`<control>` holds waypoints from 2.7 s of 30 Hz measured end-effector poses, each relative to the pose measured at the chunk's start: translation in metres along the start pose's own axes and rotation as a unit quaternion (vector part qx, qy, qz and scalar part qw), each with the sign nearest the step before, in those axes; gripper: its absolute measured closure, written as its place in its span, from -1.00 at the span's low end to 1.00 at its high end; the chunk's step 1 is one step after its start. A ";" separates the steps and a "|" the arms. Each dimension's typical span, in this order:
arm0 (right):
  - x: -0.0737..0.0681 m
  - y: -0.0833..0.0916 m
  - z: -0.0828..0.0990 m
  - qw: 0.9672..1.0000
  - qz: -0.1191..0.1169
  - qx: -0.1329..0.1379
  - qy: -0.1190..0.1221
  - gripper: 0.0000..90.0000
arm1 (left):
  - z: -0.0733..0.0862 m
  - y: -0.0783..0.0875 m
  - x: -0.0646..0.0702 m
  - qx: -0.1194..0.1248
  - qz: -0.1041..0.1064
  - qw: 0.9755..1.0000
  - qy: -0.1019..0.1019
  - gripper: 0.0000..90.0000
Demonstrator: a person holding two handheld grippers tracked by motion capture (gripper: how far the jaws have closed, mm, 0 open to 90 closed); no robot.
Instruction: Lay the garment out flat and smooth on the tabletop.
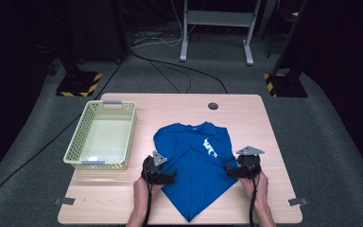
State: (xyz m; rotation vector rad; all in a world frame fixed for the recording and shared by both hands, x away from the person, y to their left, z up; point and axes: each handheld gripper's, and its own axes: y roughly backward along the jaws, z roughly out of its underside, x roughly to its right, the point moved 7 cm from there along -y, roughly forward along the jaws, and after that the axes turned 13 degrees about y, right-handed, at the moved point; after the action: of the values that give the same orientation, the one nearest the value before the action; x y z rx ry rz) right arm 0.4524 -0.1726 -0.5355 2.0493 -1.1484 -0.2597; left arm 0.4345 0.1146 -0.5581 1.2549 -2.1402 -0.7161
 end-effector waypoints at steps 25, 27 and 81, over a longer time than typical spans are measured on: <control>0.005 -0.062 -0.045 0.997 -0.024 -0.066 -0.009 0.20 | 0.000 0.000 0.000 0.001 0.000 1.000 0.000 -0.63; 0.005 -0.062 -0.045 0.997 -0.027 -0.065 -0.008 0.27 | 0.000 0.000 0.000 0.001 0.000 1.000 0.000 -0.63; 0.080 -0.023 -0.021 0.994 0.045 -0.041 -0.091 0.87 | 0.000 0.000 0.000 0.001 0.002 1.000 -0.002 -0.60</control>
State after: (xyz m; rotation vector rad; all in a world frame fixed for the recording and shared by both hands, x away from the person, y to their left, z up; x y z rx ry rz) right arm 0.5237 -0.2190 -0.5230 1.9274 -1.3145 -0.4498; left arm 0.4340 0.1144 -0.5578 1.2497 -2.1466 -0.7154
